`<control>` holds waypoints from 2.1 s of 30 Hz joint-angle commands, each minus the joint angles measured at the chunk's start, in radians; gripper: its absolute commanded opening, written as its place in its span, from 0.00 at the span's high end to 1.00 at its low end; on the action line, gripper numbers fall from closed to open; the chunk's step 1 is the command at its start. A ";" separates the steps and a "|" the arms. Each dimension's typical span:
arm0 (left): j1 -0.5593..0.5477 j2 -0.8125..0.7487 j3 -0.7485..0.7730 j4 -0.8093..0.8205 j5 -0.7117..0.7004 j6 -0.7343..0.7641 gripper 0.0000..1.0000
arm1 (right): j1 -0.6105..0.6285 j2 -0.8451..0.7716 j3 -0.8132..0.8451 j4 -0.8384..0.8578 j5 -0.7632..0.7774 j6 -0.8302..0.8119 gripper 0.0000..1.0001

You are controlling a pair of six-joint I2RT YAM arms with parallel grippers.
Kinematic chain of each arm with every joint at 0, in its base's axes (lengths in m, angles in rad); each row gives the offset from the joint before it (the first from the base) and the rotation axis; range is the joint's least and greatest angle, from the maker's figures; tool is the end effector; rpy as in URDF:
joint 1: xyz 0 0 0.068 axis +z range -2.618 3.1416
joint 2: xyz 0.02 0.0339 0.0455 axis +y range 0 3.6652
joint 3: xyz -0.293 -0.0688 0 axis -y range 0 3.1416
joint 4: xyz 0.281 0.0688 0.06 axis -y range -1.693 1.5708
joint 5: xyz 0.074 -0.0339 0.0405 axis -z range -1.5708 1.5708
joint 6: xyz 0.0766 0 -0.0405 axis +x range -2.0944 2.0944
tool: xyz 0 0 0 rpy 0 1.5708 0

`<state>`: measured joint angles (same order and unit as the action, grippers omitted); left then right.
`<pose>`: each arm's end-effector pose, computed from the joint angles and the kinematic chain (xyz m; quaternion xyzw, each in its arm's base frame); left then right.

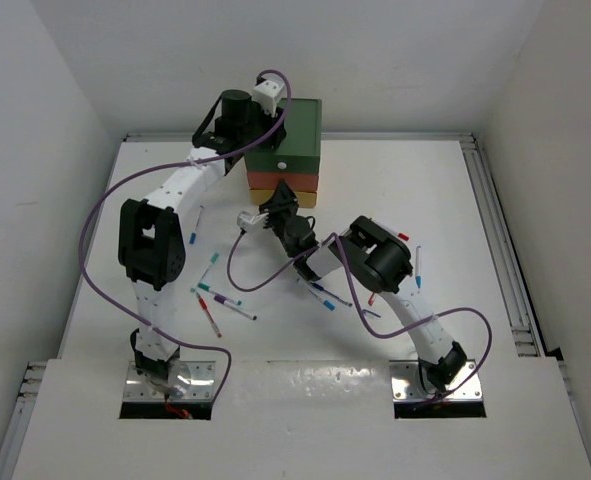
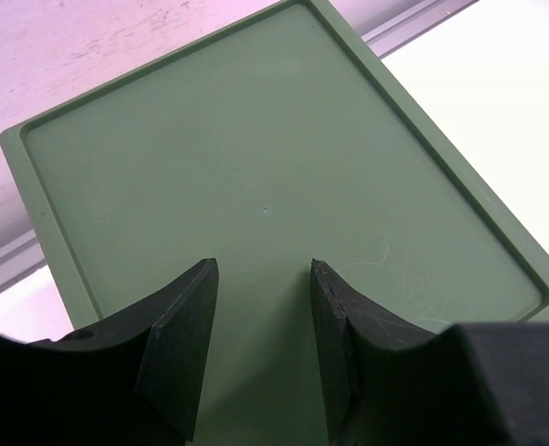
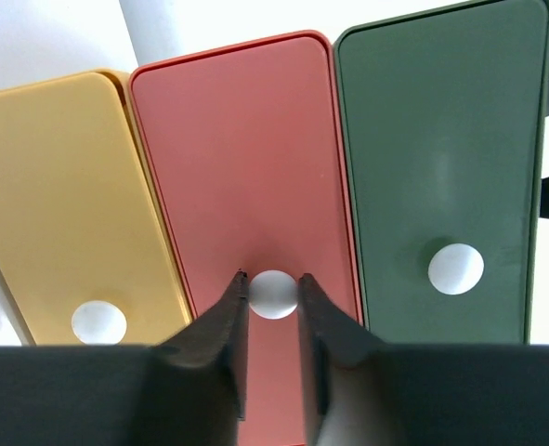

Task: Sort the stationery into containers
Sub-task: Open the drawer in the storage box.

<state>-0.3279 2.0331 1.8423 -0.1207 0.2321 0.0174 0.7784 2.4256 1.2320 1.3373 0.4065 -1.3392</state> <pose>0.5428 -0.2033 0.3358 0.2051 0.7792 -0.1829 0.5634 0.4080 0.3598 0.0873 -0.4841 0.4471 -0.3319 0.6750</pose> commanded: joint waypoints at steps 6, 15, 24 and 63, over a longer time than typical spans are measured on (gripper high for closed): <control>-0.013 0.039 -0.018 -0.057 0.006 -0.008 0.50 | -0.005 0.004 -0.006 0.272 -0.049 -0.006 0.96; -0.013 0.026 -0.031 -0.059 0.006 -0.040 0.50 | 0.018 -0.043 -0.089 0.307 -0.044 -0.012 1.00; -0.017 0.019 -0.044 -0.068 0.006 -0.048 0.50 | 0.067 -0.083 -0.132 0.309 -0.009 -0.008 1.00; -0.043 -0.036 -0.097 -0.059 -0.017 -0.059 0.49 | 0.248 -0.250 -0.396 0.310 0.178 0.040 0.98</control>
<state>-0.3542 2.0106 1.7821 -0.0597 0.2100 -0.0158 1.0069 2.2173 0.8543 1.3785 0.5724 -1.3380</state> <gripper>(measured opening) 0.505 0.192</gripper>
